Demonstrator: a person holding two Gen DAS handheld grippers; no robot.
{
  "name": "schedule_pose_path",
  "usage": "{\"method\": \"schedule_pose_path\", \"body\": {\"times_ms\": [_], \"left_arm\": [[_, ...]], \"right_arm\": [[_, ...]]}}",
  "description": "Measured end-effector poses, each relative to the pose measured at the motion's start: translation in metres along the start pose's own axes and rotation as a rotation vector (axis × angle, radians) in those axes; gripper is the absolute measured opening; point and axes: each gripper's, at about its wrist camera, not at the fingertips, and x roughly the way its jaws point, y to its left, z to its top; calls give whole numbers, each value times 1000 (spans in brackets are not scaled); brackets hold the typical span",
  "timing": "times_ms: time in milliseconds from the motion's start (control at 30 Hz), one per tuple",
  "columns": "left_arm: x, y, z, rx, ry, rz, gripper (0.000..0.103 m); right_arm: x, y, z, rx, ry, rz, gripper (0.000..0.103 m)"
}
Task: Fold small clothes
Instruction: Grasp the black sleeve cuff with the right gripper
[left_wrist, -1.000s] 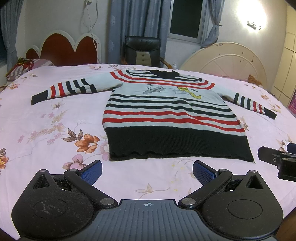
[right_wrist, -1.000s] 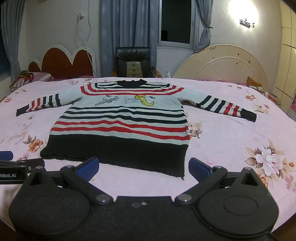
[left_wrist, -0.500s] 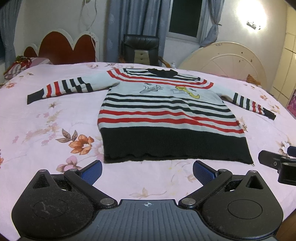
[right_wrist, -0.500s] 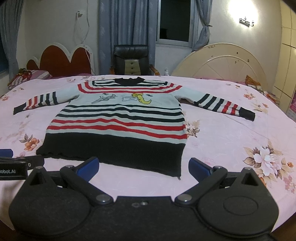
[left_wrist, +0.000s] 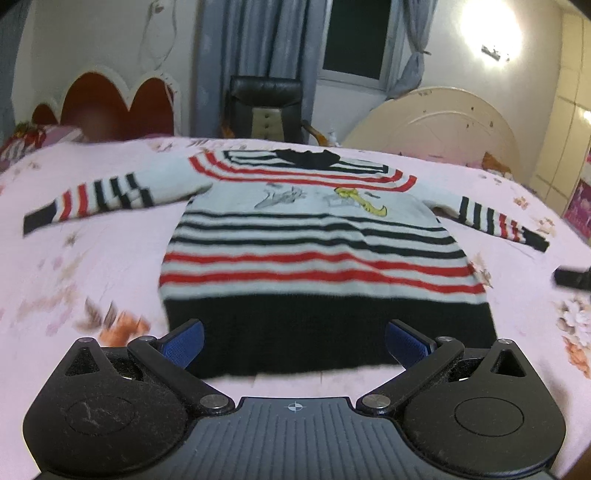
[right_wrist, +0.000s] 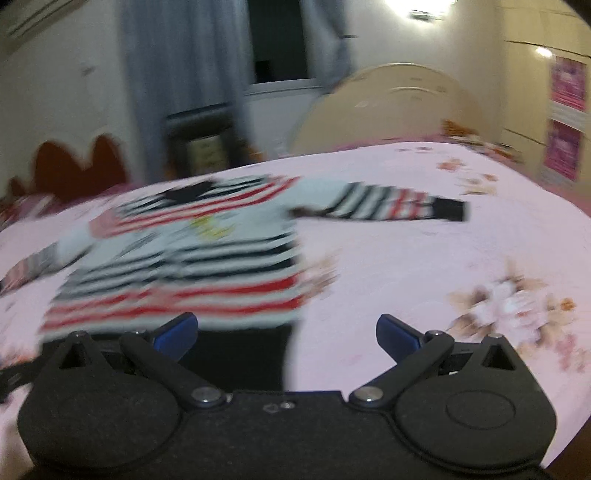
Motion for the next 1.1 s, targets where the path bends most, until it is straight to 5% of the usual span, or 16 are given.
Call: {"method": "schedule_pose_path", "body": {"times_ms": [167,400,533,700,800,900,1000,1100], "left_arm": [[39,-20,27,26,20,-15,103],[105,-35,58,-13,74,59,103],[135,-33,71,-96,110,73,103],[158,-42,84,-122,116,129,103],[170,-48,88,-122,138,144,103],[180,-49,91,-136,151,137,103],[191,-43,92,-145,157,177,103],[202,-30,96,-147,181,207,103]], "right_arm": [[46,-72,38,150,-37,-69,100],[138,-152,75,312,-45,-130,69],[198,-208,85,511,-14,-81,51],[254,-252,81,744,19,18,48],[269,-257,79,772,9,42,47],[278,-262,82,785,-12,31,33],[283,-269,82,793,-13,-10,6],[284,-264,87,706,-14,-40,5]]}}
